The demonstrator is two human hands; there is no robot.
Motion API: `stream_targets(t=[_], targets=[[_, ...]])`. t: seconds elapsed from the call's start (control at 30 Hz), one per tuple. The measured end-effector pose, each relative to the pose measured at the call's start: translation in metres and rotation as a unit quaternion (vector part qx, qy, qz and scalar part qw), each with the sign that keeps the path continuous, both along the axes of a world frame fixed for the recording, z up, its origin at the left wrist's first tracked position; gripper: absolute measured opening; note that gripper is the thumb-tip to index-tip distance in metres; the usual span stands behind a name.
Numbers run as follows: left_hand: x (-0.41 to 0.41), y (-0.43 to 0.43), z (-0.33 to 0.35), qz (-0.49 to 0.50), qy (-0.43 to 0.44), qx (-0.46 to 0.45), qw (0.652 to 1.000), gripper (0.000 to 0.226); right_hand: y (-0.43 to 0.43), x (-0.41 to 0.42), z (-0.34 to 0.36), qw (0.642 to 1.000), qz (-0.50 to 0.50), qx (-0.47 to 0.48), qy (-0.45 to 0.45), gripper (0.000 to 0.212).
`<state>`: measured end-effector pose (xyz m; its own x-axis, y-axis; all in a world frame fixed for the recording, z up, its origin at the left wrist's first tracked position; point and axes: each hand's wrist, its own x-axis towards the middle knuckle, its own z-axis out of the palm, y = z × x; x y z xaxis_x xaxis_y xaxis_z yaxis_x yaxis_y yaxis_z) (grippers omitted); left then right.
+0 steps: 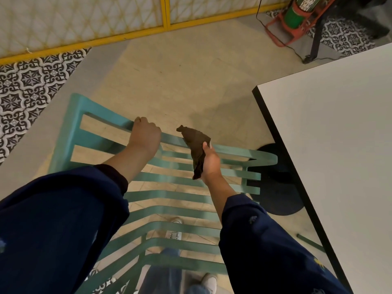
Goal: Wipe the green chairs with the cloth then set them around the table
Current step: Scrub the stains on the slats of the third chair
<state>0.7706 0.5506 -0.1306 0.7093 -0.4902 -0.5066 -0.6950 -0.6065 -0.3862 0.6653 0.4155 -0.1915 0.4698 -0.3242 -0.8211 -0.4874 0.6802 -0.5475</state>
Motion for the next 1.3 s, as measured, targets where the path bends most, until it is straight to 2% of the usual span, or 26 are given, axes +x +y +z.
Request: stream_targets(t=[0.13, 0.23, 0.37, 0.5, 0.6, 0.73, 0.8, 0.9, 1.0, 1.07, 1.17, 1.2, 1.3], targets=[[0.002, -0.002, 0.002, -0.004, 0.002, 0.002, 1.0, 0.025, 0.016, -0.004, 0.002, 0.996, 0.013, 0.069, 0.046, 0.053], [0.002, 0.0, 0.003, -0.005, 0.01, 0.002, 1.0, 0.025, 0.024, -0.023, -0.003, 0.997, 0.071, 0.023, 0.029, 0.039], [0.003, 0.001, 0.004, -0.001, 0.016, 0.007, 1.0, 0.024, 0.028, -0.067, -0.001, 0.988, 0.148, -0.013, 0.044, 0.037], [0.004, -0.003, 0.013, 0.004, 0.038, 0.019, 0.999, 0.024, 0.02, -0.095, 0.015, 0.993, 0.102, 0.003, 0.055, 0.036], [0.0, -0.01, 0.029, 0.047, 0.081, 0.013, 0.996, 0.025, 0.008, -0.104, 0.041, 0.998, 0.041, 0.03, 0.031, 0.031], [-0.023, -0.014, 0.049, 0.085, 0.143, -0.015, 0.986, 0.027, 0.005, -0.111, 0.075, 0.997, -0.011, 0.071, 0.007, 0.032], [-0.041, -0.011, 0.062, 0.115, 0.172, -0.057, 0.977, 0.031, 0.008, -0.118, 0.095, 0.997, -0.016, 0.071, -0.005, 0.032], [-0.068, -0.001, 0.09, 0.216, 0.225, -0.154, 0.938, 0.045, 0.009, -0.13, 0.121, 0.997, -0.028, 0.065, -0.007, 0.032], [-0.096, 0.015, 0.127, 0.29, 0.277, -0.272, 0.874, 0.05, 0.014, -0.149, 0.151, 0.992, -0.036, 0.114, -0.04, 0.039], [-0.116, 0.026, 0.155, 0.335, 0.322, -0.35, 0.813, 0.042, 0.02, -0.165, 0.18, 0.984, -0.014, 0.158, -0.077, 0.042], [-0.155, 0.042, 0.201, 0.406, 0.416, -0.423, 0.695, 0.031, 0.028, -0.189, 0.22, 0.97, 0.038, 0.2, -0.131, 0.044], [-0.167, 0.048, 0.214, 0.41, 0.438, -0.428, 0.677, 0.032, 0.03, -0.196, 0.231, 0.968, 0.053, 0.203, -0.141, 0.047], [-0.192, 0.066, 0.241, 0.387, 0.453, -0.436, 0.674, 0.034, 0.038, -0.21, 0.253, 0.961, 0.112, 0.201, -0.154, 0.065]])
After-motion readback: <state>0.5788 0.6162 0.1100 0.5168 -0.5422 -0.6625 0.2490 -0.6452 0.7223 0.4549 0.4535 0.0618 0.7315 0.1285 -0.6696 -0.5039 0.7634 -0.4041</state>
